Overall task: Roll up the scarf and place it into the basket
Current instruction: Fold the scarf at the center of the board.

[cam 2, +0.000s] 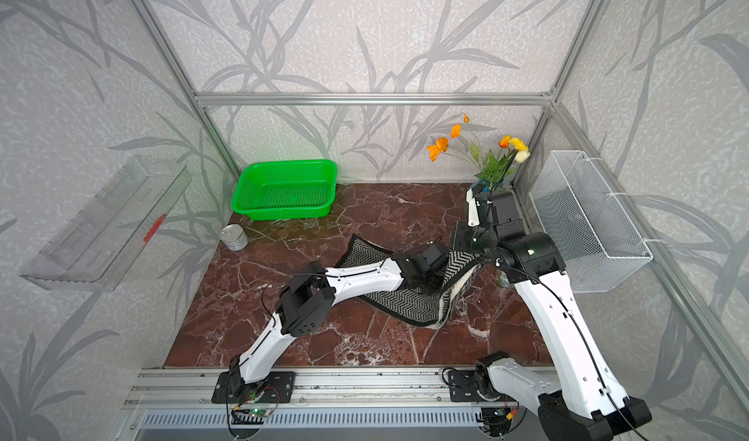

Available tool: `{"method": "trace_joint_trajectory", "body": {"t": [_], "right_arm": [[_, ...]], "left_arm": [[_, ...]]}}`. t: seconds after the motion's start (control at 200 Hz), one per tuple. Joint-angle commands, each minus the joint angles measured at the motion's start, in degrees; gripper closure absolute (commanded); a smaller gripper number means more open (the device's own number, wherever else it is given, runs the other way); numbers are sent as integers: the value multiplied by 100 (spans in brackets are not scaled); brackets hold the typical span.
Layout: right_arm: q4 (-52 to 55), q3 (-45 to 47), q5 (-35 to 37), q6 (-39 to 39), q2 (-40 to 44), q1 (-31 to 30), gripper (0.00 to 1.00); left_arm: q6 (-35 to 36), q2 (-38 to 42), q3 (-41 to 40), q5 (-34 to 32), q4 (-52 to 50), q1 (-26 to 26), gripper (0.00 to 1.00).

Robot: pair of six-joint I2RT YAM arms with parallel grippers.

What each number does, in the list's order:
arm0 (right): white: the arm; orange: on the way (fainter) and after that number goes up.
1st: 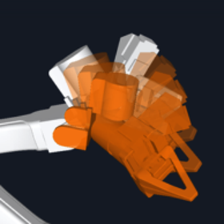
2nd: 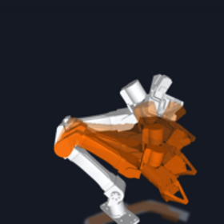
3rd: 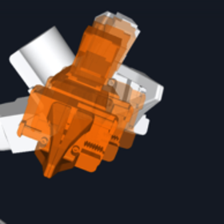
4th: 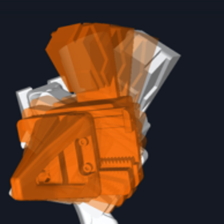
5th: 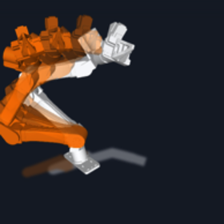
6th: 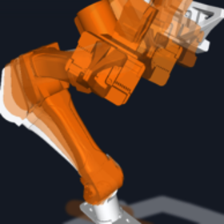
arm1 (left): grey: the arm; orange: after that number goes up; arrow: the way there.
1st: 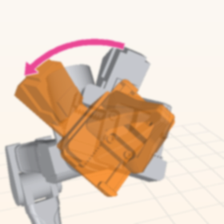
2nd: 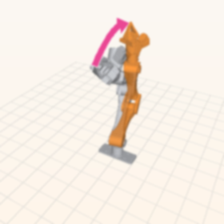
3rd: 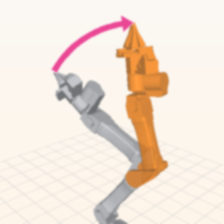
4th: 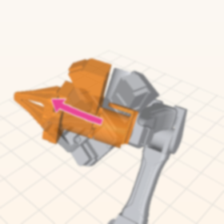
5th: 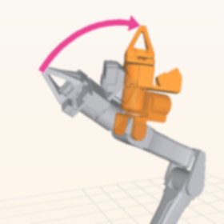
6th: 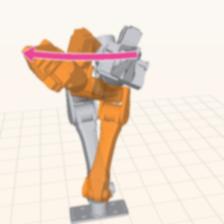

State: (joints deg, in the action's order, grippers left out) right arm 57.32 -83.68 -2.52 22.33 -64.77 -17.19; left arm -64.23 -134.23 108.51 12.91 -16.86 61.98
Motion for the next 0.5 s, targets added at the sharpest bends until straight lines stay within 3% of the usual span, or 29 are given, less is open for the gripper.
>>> {"method": "trace_joint_trajectory", "body": {"t": [0.0, 0.11, 0.23, 0.495], "right_arm": [[-567, -263, -309, -136, -172, -46, 100], [-751, -149, -409, -97, -238, -166, 100], [-908, 9, -212, -18, -211, -551, 100], [-1172, 357, 477, 238, -82, -1540, 99]], "left_arm": [[-141, -277, 543, -129, 38, 7, 0], [-185, -419, 809, -89, 19, -18, 0], [-62, -221, 586, -154, -72, -131, 0], [416, 1472, -1567, -179, -202, -957, 0]]}}
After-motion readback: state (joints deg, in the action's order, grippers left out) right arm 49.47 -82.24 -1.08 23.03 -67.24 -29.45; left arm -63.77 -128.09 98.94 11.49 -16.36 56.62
